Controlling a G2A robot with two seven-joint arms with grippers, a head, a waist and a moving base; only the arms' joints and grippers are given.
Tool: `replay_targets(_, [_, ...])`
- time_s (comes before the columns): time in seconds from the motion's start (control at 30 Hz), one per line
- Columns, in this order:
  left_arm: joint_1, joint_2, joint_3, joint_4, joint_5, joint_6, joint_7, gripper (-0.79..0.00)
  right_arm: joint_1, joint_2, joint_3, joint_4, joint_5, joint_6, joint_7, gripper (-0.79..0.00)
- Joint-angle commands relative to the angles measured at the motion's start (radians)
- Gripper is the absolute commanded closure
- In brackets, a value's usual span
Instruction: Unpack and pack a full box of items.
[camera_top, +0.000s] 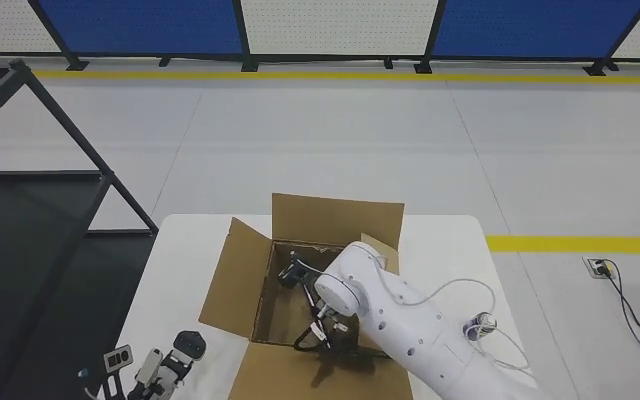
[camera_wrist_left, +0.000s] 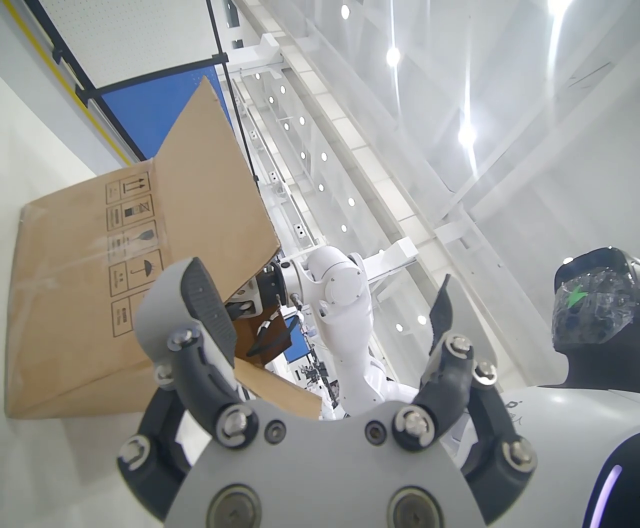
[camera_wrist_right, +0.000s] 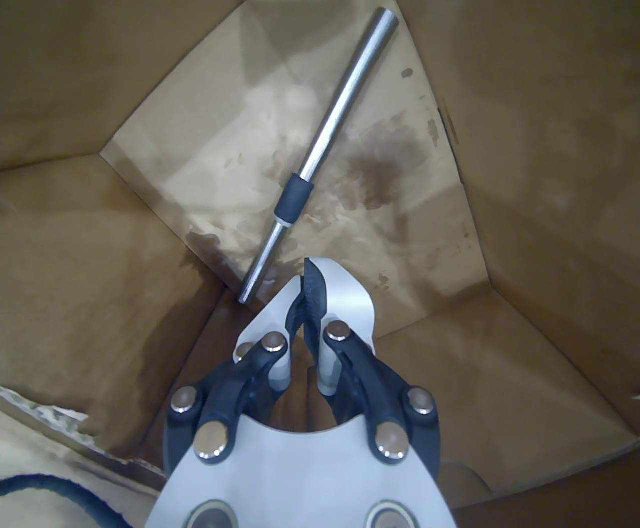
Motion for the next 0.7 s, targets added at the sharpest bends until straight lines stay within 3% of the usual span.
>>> replay_targets(0.0, [-0.001,0.0,0.0,0.002,-0.004,-0.002,0.003,-0.785,0.021,-0.017,-0.018,0.038,0.017,0.008,-0.006,-0.015])
replay_targets(0.13, [-0.002,0.002,-0.003,0.007,-0.01,-0.001,0.007,-0.785,0.066,-0.055,-0.042,0.138,0.063,0.026,-0.03,0.0])
replay_targets(0.3, [-0.005,0.003,-0.008,0.016,-0.022,-0.001,0.009,-0.785,0.108,-0.105,-0.079,0.262,0.101,0.05,-0.066,-0.052])
replay_targets(0.37, [-0.008,0.004,-0.011,0.021,-0.025,-0.002,0.012,-0.785,0.12,-0.122,-0.084,0.307,0.124,0.042,-0.087,-0.228])
replay_targets(0.4, [-0.009,0.004,-0.012,0.023,-0.025,-0.001,0.012,-0.785,0.123,-0.13,-0.085,0.33,0.137,0.039,-0.099,-0.268])
replay_targets(0.6, [-0.019,0.006,-0.013,0.03,-0.026,0.004,0.012,-0.785,0.139,-0.169,-0.089,0.438,0.185,0.043,-0.163,-0.354])
replay_targets(0.67, [-0.023,0.007,-0.013,0.031,-0.024,0.008,0.01,-0.785,0.142,-0.18,-0.093,0.463,0.187,0.055,-0.176,-0.336])
